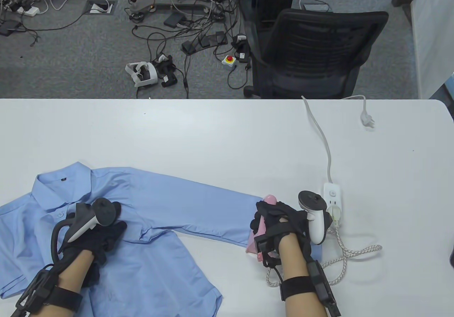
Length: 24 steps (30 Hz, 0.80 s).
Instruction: Iron long-sleeve shirt with electric iron on table
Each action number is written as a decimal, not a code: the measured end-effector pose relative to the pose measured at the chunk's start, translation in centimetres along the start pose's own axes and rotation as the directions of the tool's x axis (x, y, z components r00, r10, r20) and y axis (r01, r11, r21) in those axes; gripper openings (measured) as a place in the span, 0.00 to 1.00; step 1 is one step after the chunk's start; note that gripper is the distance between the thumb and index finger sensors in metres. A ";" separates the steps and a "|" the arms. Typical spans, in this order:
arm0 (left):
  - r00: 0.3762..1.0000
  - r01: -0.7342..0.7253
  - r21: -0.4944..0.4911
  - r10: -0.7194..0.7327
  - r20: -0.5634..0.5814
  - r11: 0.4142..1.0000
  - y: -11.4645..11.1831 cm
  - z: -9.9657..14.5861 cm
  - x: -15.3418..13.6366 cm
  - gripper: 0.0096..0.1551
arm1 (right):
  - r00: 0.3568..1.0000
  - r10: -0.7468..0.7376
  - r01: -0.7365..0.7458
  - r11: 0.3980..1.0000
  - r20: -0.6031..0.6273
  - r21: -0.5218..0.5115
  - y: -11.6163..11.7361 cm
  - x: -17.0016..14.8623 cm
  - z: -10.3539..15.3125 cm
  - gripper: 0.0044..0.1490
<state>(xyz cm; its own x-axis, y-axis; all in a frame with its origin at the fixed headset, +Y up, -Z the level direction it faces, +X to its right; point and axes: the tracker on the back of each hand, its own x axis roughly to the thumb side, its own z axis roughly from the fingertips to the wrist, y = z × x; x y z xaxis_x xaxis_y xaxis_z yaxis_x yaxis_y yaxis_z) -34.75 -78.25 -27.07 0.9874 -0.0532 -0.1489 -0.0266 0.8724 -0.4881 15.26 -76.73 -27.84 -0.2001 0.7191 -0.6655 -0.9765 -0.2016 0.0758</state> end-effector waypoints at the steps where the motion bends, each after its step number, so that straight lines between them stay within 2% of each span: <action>1: 1.000 -0.001 0.000 0.001 0.000 1.000 0.0 0.0 0.0 0.37 | 1.000 0.003 -0.003 1.000 -0.004 -0.008 0.0 0.0 0.1 0.40; 3: 1.000 0.002 0.001 -0.002 0.000 1.000 -0.1 0.0 0.0 0.38 | 1.000 0.009 -0.009 1.000 -0.005 -0.029 0.1 0.1 0.3 0.40; 6: 1.000 0.000 -0.001 0.000 0.001 1.000 -0.1 0.0 0.0 0.38 | 0.997 0.069 -0.071 0.988 -0.018 -0.135 -0.4 0.2 0.9 0.40; 9: 1.000 0.001 -0.001 -0.001 0.001 1.000 -0.1 0.0 0.0 0.38 | 1.000 0.010 -0.013 0.992 -0.024 -0.124 -1.8 -0.5 1.1 0.40; 17: 1.000 -0.007 -0.004 0.007 0.003 1.000 -0.1 0.0 0.0 0.38 | 0.999 -0.011 0.003 0.986 -0.052 -0.167 -5.3 -1.7 1.8 0.40; 24: 1.000 -0.011 -0.005 0.011 0.003 1.000 -0.2 0.0 -0.1 0.38 | 0.993 0.072 -0.088 0.979 -0.089 -0.185 -6.5 -1.4 1.9 0.40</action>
<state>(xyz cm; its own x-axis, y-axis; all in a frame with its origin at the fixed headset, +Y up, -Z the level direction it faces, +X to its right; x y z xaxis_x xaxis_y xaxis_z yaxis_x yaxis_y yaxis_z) -34.83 -78.40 -27.02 0.9876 -0.0422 -0.1515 -0.0382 0.8703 -0.4911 21.76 -75.14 -26.01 -0.2624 0.6403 -0.7219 -0.9236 -0.3833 -0.0042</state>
